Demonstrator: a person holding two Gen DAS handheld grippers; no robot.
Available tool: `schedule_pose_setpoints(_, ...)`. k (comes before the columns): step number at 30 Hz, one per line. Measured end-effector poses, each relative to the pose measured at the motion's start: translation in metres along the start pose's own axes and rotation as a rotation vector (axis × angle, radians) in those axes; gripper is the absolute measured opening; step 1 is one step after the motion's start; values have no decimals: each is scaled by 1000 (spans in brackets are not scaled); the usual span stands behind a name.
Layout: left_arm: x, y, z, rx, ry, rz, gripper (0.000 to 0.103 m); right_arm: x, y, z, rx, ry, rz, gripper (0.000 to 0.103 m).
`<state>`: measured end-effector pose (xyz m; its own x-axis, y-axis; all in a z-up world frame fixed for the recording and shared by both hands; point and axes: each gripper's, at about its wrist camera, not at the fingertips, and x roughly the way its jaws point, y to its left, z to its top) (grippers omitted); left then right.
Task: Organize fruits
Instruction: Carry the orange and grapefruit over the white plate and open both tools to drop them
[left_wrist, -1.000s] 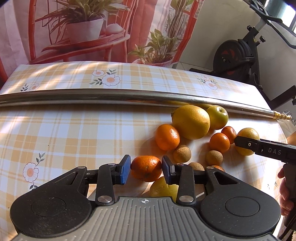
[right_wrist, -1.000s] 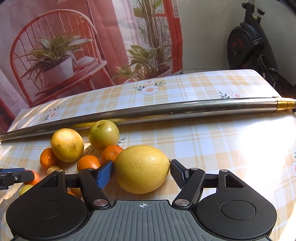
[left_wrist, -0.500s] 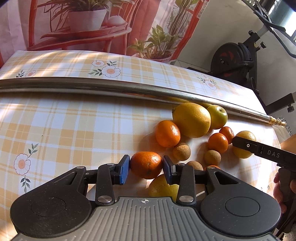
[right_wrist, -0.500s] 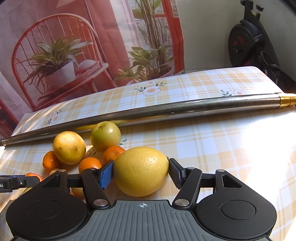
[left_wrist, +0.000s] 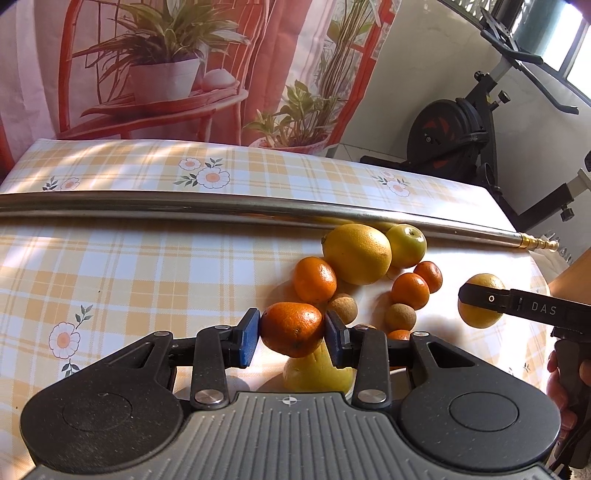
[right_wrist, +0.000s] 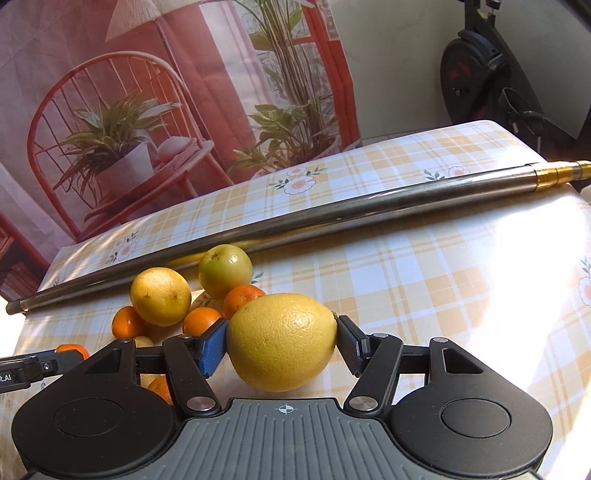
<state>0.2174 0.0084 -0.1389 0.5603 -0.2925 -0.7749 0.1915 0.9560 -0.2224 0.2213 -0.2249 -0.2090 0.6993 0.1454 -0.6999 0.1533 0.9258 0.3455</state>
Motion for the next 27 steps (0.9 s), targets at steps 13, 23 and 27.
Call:
schedule_pose_setpoints(13, -44, -18, -30, 95, -51, -35, 39, -54, 24, -20, -39, -7, 43, 59)
schedule_pose_setpoints(23, -58, -27, -73, 189, 12, -66, 40, -81, 49, -55, -127, 98, 67, 59)
schedule_pose_setpoints(27, -56, -28, -83, 206, 42, -69, 40, -82, 60, -70, -181, 152, 73, 59)
